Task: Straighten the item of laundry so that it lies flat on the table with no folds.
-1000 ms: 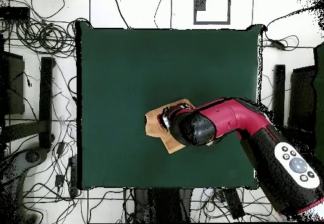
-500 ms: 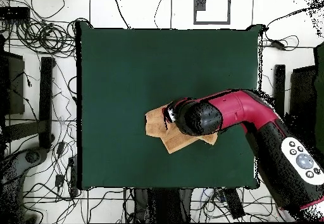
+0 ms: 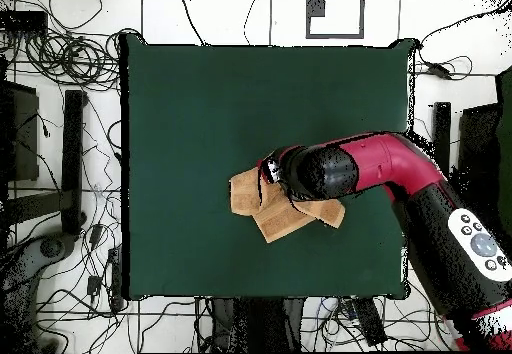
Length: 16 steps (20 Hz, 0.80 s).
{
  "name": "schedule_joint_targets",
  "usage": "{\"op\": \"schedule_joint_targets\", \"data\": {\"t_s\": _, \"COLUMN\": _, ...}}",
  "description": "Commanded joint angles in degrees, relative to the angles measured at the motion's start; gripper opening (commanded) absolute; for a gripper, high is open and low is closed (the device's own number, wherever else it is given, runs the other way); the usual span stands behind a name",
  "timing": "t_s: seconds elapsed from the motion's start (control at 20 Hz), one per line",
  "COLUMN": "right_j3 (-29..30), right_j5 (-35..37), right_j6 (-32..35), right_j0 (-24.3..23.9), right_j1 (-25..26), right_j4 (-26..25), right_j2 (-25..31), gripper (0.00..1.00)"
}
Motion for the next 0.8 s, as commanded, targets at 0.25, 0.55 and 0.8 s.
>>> {"op": "schedule_joint_targets", "data": {"t_s": 0.25, "right_j3": -5.78, "right_j5": 8.91, "right_j6": -12.78, "right_j0": 3.36, "right_j1": 3.18, "right_j4": 0.92, "right_j2": -2.47, "gripper": 0.00}}
{"op": "schedule_joint_targets", "data": {"t_s": 0.55, "right_j3": -7.87, "right_j5": 11.48, "right_j6": -13.45, "right_j0": 3.72, "right_j1": 3.74, "right_j4": 1.12, "right_j2": -2.17, "gripper": 0.00}}
{"op": "schedule_joint_targets", "data": {"t_s": 0.8, "right_j3": -10.91, "right_j5": 14.74, "right_j6": -14.51, "right_j0": 4.88, "right_j1": 4.55, "right_j4": 1.11, "right_j2": -2.29, "gripper": 0.00}}
